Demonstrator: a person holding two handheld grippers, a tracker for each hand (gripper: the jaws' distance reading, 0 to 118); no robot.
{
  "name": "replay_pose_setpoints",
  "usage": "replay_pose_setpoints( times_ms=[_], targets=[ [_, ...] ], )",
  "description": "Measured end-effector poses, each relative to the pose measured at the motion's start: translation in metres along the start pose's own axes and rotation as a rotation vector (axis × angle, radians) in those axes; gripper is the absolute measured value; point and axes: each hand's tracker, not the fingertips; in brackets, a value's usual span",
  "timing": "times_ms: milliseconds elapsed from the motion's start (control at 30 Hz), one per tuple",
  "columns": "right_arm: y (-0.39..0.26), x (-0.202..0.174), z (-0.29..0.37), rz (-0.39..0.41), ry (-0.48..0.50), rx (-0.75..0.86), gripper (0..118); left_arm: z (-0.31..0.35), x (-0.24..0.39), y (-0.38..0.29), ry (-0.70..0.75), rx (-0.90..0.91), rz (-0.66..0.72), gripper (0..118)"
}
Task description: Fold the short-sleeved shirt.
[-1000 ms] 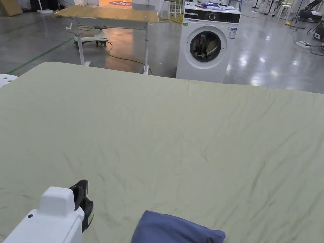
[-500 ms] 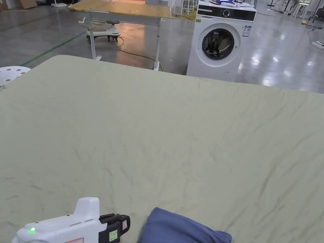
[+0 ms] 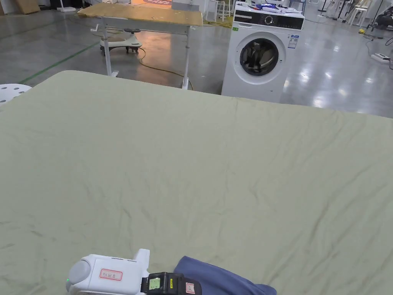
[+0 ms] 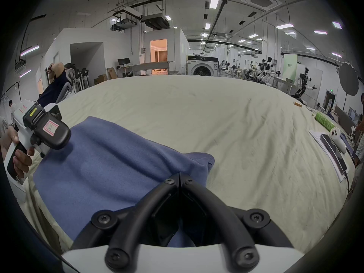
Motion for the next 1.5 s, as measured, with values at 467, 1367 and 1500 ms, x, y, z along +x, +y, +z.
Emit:
replay_pose_setpoints(
  times_ms=[467,1367,1500],
  targets=[
    [0.018,-0.003,0.011,0.038,0.037,0.041,0,0.021,0.039,-0.025,0.018,0.086,-0.087,16],
    [0.200,0.040,0.012,-0.002,-0.080,0.399,0,0.463,0.030,0.081,0.657,0.310,-0.001,16],
    [0.190,0.044,0.013,-0.007,-0.090,0.377,0,0.427,0.056,0.065,0.732,0.283,0.058,16]
  ],
)
